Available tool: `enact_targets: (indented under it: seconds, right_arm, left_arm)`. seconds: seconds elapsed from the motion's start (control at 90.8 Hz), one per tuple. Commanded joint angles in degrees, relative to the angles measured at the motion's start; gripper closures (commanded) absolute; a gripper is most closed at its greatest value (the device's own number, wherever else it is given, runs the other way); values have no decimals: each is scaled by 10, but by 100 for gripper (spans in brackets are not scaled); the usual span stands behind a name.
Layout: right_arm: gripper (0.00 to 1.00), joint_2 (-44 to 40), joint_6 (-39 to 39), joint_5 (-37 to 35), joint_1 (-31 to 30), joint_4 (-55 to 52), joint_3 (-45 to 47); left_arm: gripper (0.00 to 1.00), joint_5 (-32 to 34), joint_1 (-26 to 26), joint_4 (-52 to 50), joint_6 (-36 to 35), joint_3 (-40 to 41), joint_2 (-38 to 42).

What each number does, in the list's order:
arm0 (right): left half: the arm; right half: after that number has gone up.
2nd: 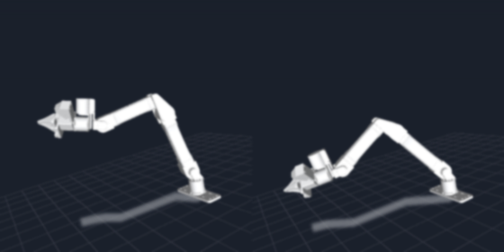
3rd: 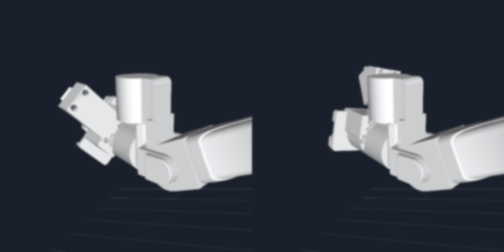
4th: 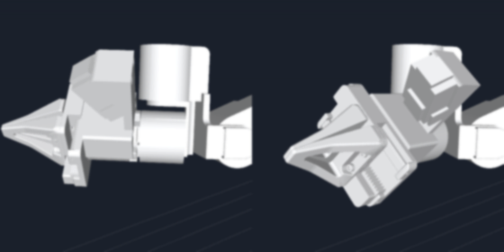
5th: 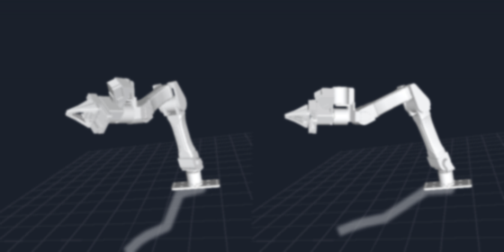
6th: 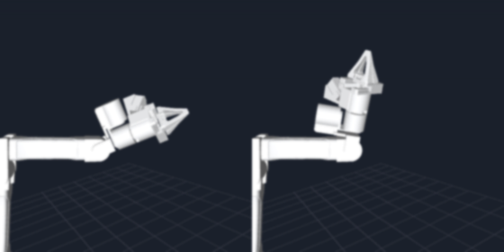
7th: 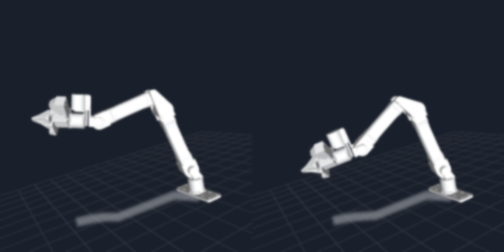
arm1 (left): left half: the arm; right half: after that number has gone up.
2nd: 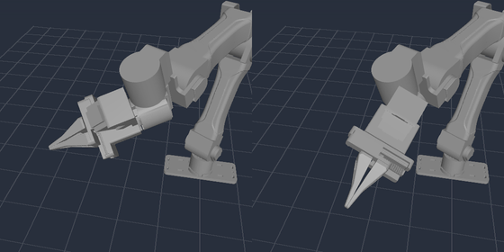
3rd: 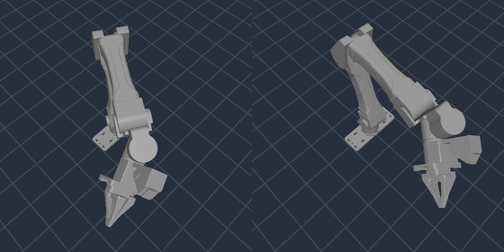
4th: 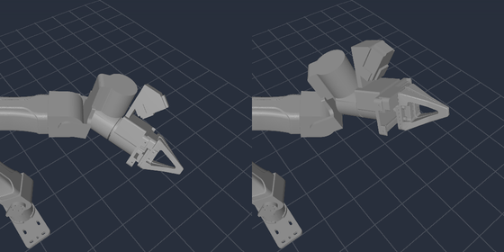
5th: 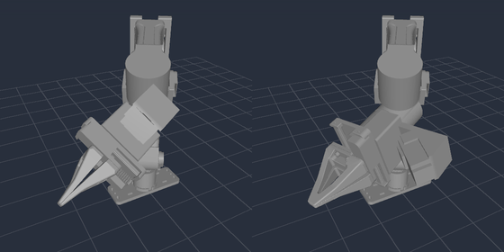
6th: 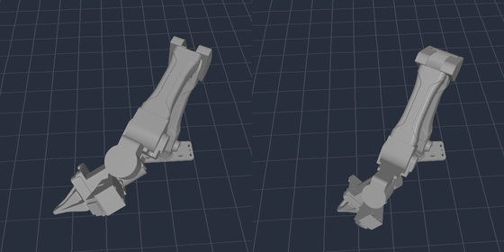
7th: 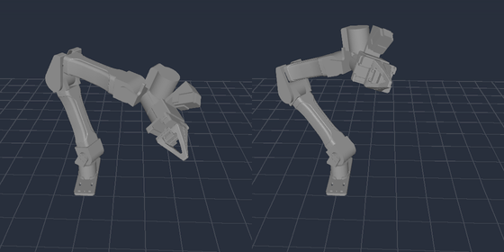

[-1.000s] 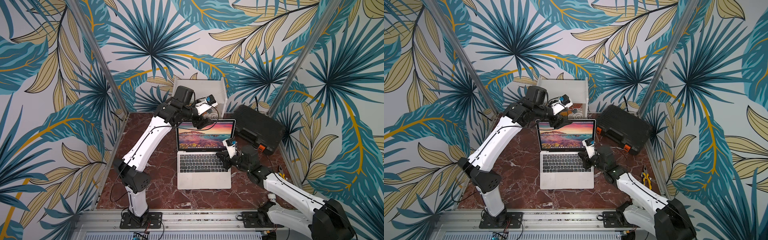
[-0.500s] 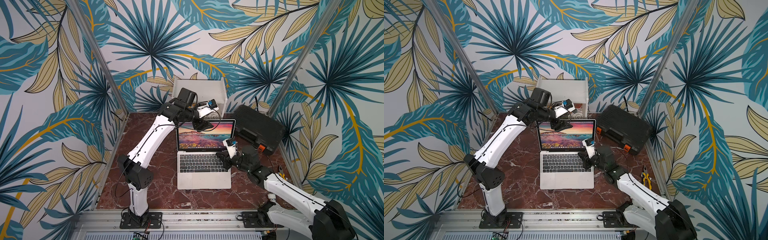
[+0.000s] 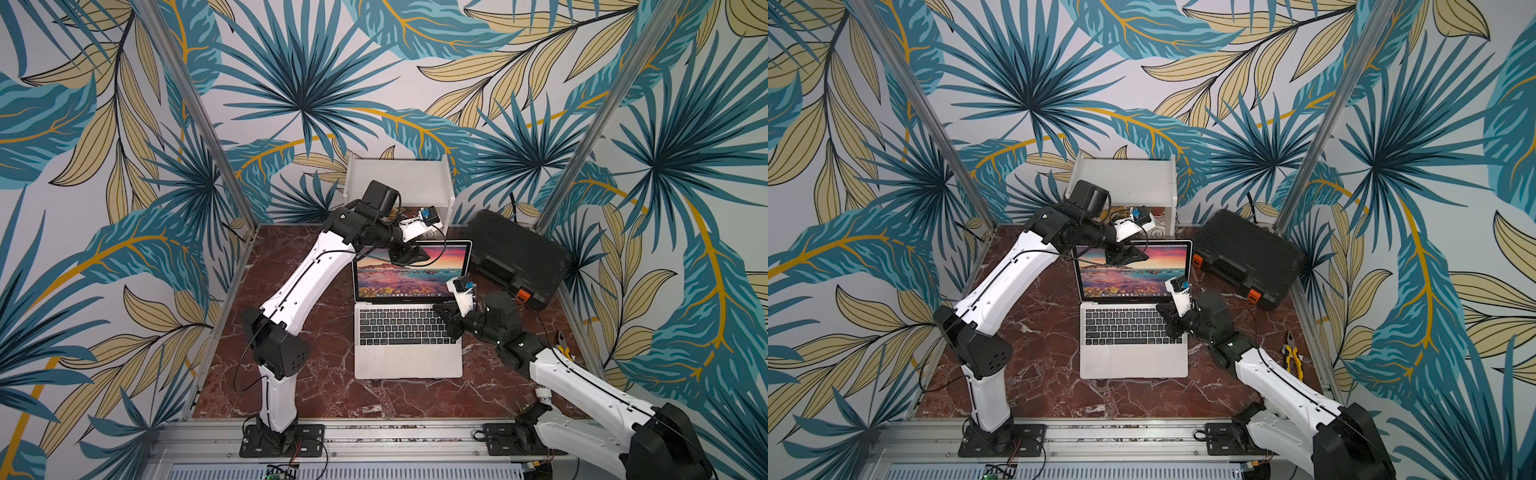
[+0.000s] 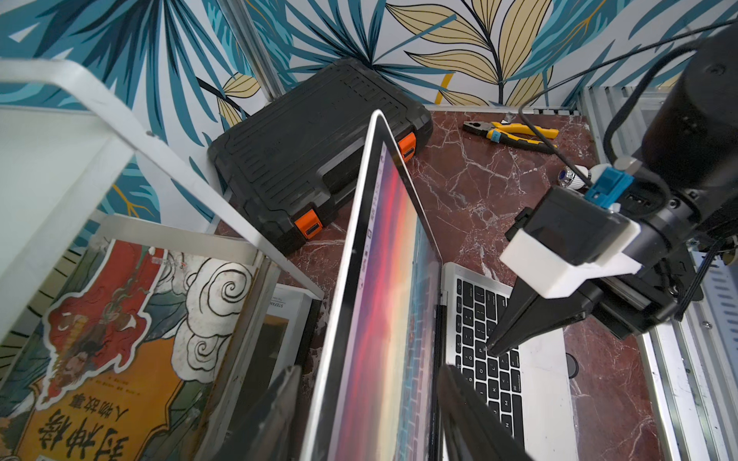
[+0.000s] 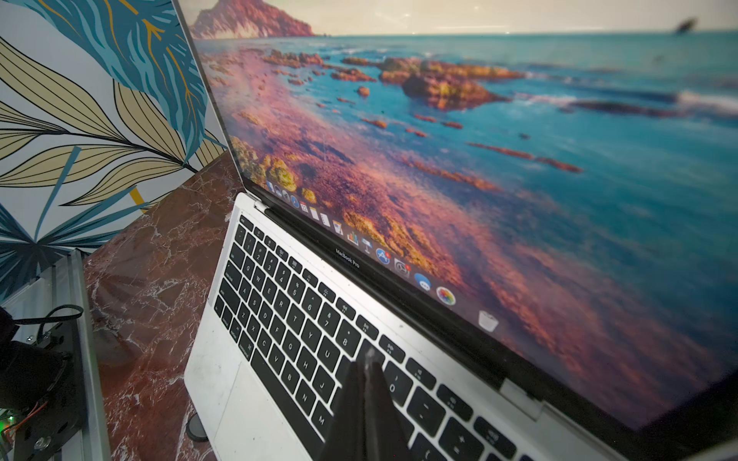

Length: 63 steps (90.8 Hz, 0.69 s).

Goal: Close the laptop lid and set it aside
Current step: Close the lid of the laptop.

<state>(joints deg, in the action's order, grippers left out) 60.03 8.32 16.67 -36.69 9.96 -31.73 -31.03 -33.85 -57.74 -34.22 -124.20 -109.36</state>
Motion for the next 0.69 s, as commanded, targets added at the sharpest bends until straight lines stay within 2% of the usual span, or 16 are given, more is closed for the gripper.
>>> enact_targets:
  seconds: [0.0, 0.264, 0.352, 0.507, 0.683]
  right_arm:
    - [99, -13, -9, -12, -3, -13, 0]
    - [99, -38, -13, -52, -3, -46, -6]
    - [98, -64, -8, -58, -3, -103, -29]
    - [94, -147, 0, -62, -3, -197, -63]
    - [94, -279, 21, -131, -3, -319, -79]
  left_arm:
    - [45, 5, -18, -1, 2, 27, 35]
    - [52, 65, -49, 34, 20, 89, 76]
    - [52, 94, -67, 55, 24, 118, 98]
    - [52, 116, -87, 84, 36, 163, 130]
    - [52, 126, -94, 141, 54, 234, 172]
